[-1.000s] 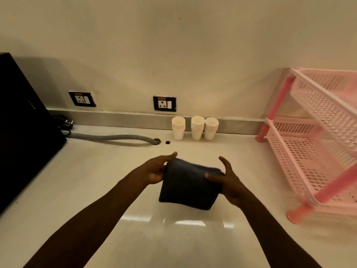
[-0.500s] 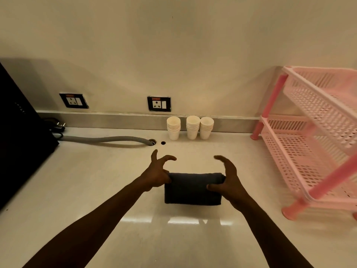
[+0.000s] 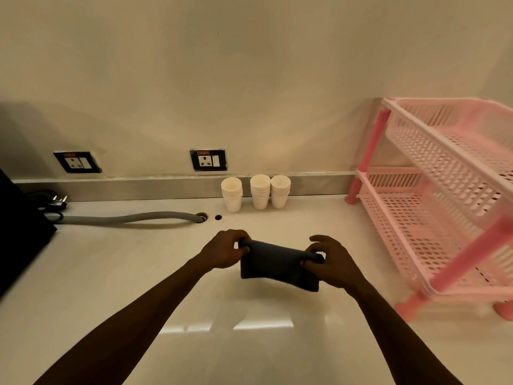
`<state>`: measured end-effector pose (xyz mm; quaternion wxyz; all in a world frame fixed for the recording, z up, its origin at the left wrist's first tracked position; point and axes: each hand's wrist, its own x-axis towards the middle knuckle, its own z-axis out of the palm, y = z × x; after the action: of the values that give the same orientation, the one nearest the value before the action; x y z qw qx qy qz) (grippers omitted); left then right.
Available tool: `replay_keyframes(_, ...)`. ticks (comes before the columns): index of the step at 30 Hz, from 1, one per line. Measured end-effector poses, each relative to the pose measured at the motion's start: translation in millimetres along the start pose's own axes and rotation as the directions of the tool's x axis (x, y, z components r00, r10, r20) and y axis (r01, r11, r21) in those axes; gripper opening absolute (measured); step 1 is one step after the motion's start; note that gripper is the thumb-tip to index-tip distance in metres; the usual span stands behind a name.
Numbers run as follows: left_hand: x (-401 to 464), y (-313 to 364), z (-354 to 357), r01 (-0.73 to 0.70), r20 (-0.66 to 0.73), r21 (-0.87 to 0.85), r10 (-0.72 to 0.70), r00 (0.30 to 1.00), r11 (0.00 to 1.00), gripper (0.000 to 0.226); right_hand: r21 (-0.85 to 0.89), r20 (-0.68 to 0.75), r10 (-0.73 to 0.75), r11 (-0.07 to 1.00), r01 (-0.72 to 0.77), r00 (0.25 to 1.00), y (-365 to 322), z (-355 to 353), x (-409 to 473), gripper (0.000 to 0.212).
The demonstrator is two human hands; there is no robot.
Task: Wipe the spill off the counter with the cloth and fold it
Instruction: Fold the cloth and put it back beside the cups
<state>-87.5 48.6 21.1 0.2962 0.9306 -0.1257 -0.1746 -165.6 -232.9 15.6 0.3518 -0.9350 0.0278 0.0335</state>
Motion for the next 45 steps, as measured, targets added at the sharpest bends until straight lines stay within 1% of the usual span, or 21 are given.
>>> replay_keyframes(3, 24.7, 6.6, 0.7, 0.076, 0.063, -0.327, -0.059, 0.996, 0.942, 0.02, 0.327, 0.049, 0.031, 0.944, -0.045, 0.998, 15.1, -18.9, 15.6, 0.011)
replay_keyframes(6, 56.8, 23.3, 13.1, 0.198, 0.132, -0.603, -0.149, 0.98, 0.773, 0.03, 0.514, -0.021, 0.095, 0.855, -0.071, 0.995, 31.3, -30.8, 38.3, 0.023)
replay_keyframes(8, 78.1, 38.8, 25.5, 0.31, 0.212, -0.685, -0.227, 0.951, 0.659, 0.035, 0.577, -0.054, 0.18, 0.808, -0.117, 0.982, 44.7, -32.4, 58.0, 0.024)
replay_keyframes(10, 100.9, 54.7, 36.7, 0.394, 0.296, -0.71, -0.261, 0.919, 0.583, 0.038, 0.618, -0.071, 0.294, 0.763, -0.19, 0.953, 60.9, -33.0, 80.0, 0.021)
replay_keyframes(12, 124.4, 66.7, 46.4, 0.416, 0.325, -0.708, -0.26, 0.909, 0.571, 0.048, 0.635, -0.051, 0.389, 0.724, -0.271, 0.92, 76.6, -37.6, 100.3, 0.016)
replay_keyframes(13, 134.8, 70.5, 51.0, 0.401, 0.311, -0.705, -0.252, 0.916, 0.585, 0.057, 0.638, -0.025, 0.411, 0.708, -0.302, 0.911, 82.9, -41.3, 108.9, 0.02)
replay_keyframes(15, 157.5, 76.3, 59.7, 0.323, 0.229, -0.684, -0.228, 0.946, 0.654, 0.078, 0.632, 0.007, 0.423, 0.7, -0.332, 0.906, 96.3, -50.9, 128.1, 0.041)
replay_keyframes(17, 175.8, 82.0, 64.8, 0.216, 0.141, -0.677, -0.164, 0.976, 0.703, 0.093, 0.607, -0.042, 0.425, 0.73, -0.315, 0.904, 106.0, -60.9, 145.2, 0.058)
replay_keyframes(19, 189.1, 84.6, 66.7, 0.137, 0.112, -0.712, -0.081, 0.99, 0.689, 0.099, 0.593, -0.109, 0.43, 0.752, -0.289, 0.896, 112.6, -66.9, 159.4, 0.062)
replay_keyframes(20, 195.5, 85.1, 68.4, 0.109, 0.102, -0.715, -0.052, 0.993, 0.69, 0.095, 0.577, -0.133, 0.441, 0.762, -0.292, 0.888, 115.9, -68.7, 166.0, 0.061)
replay_keyframes(22, 206.9, 85.4, 74.8, 0.033, 0.038, -0.664, -0.01, 0.999, 0.747, 0.078, 0.529, -0.185, 0.473, 0.786, -0.318, 0.861, 123.1, -67.7, 178.1, 0.05)
replay_keyframes(25, 223.8, 94.1, 87.5, -0.066, -0.105, -0.448, 0.02, 0.994, 0.892, 0.046, 0.506, -0.246, 0.476, 0.806, -0.308, 0.844, 133.0, -60.7, 196.7, 0.019)
replay_keyframes(27, 235.5, 105.0, 92.0, -0.076, -0.19, -0.326, 0.013, 0.982, 0.942, 0.037, 0.526, -0.272, 0.477, 0.801, -0.286, 0.836, 134.1, -56.5, 207.8, 0.021)
replay_keyframes(30, 249.7, 115.2, 95.8, -0.087, -0.273, -0.185, 0.034, 0.961, 0.979, 0.036, 0.523, -0.285, 0.464, 0.809, -0.27, 0.839, 133.3, -54.4, 219.9, 0.033)
replay_keyframes(32, 252.5, 115.5, 106.4, -0.043, -0.242, -0.097, 0.019, 0.97, 0.994, 0.036, 0.419, -0.269, 0.394, 0.87, -0.261, 0.879, 134.9, -50.7, 223.9, 0.034)
replay_keyframes(34, 249.6, 114.2, 125.3, 0.031, -0.167, 0.047, -0.023, 0.986, 0.998, 0.049, 0.102, -0.295, 0.29, 0.957, -0.272, 0.91, 139.1, -44.0, 223.2, 0.042)
replay_keyframes(36, 246.7, 113.0, 145.8, -0.004, -0.145, 0.223, 0.037, 0.989, 0.975, 0.068, -0.205, -0.349, 0.183, 0.942, -0.266, 0.919, 142.2, -32.8, 220.5, 0.048)
replay_keyframes(37, 246.5, 111.7, 153.8, -0.04, -0.131, 0.289, 0.081, 0.988, 0.956, 0.074, -0.288, -0.344, 0.142, 0.925, -0.248, 0.928, 143.2, -26.0, 218.6, 0.047)
replay_keyframes(38, 246.2, 109.9, 158.3, -0.056, -0.106, 0.346, 0.098, 0.99, 0.937, 0.078, -0.351, -0.31, 0.117, 0.908, -0.228, 0.943, 143.7, -19.1, 216.4, 0.044)
replay_keyframes(40, 248.5, 103.5, 160.2, -0.044, -0.036, 0.42, 0.065, 0.997, 0.906, 0.083, -0.435, -0.235, 0.105, 0.878, -0.201, 0.966, 145.5, -7.9, 212.3, 0.039)
replay_keyframes(45, 244.1, 102.8, 148.3, -0.012, 0.082, 0.485, -0.032, 0.996, 0.875, 0.087, -0.502, -0.164, 0.132, 0.842, -0.198, 0.978, 143.8, -4.2, 204.8, 0.047)
